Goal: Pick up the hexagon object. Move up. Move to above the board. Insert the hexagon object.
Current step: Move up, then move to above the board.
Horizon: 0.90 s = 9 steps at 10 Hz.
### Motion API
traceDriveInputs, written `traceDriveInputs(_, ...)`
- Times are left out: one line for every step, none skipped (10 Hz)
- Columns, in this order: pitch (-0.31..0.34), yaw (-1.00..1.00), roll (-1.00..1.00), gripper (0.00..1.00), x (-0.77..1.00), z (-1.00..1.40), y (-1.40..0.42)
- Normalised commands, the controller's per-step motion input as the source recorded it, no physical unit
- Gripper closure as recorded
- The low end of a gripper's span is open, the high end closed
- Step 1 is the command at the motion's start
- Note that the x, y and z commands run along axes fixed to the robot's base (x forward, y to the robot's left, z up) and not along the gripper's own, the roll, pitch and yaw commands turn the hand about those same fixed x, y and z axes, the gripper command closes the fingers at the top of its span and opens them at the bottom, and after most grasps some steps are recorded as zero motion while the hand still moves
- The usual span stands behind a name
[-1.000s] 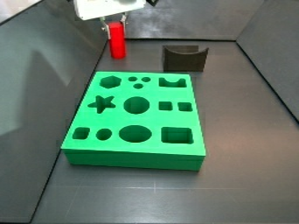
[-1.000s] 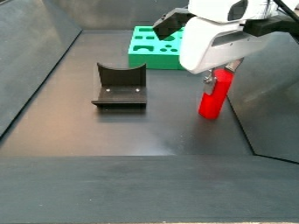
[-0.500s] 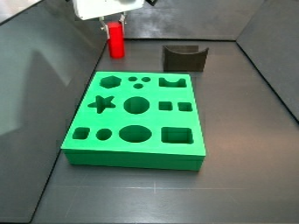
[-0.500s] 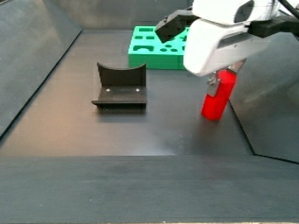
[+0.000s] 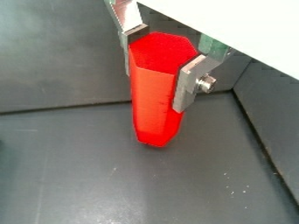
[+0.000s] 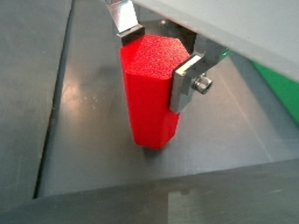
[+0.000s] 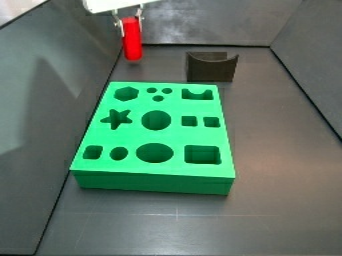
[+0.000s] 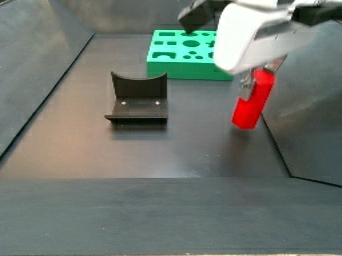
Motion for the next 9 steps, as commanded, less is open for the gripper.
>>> traceDriveInputs(0.058, -0.01, 0.07, 1.0, -0.02, 0.45, 0.01)
traceDriveInputs(0.067, -0.01, 0.09, 1.0, -0.03, 0.34, 0.01)
traceDriveInputs(0.075, -0.01, 0.11, 1.0, -0.03, 0.22, 0.01)
traceDriveInputs(0.167, 0.19, 0.1, 1.0, 0.05, 1.0, -0.01)
traceDriveInputs(0.169, 0.19, 0.1, 1.0, 0.05, 1.0, -0.02)
traceDriveInputs(0.168, 0.15, 0.12, 1.0, 0.05, 1.0, -0.01)
traceDriveInputs(0.143, 0.1, 0.14, 1.0, 0.03, 1.0, -0.01)
traceDriveInputs(0.122, 0.07, 0.14, 1.0, 0.03, 1.0, -0.01)
traceDriveInputs(0.115, 0.06, 0.13, 1.0, 0.02, 1.0, -0.01)
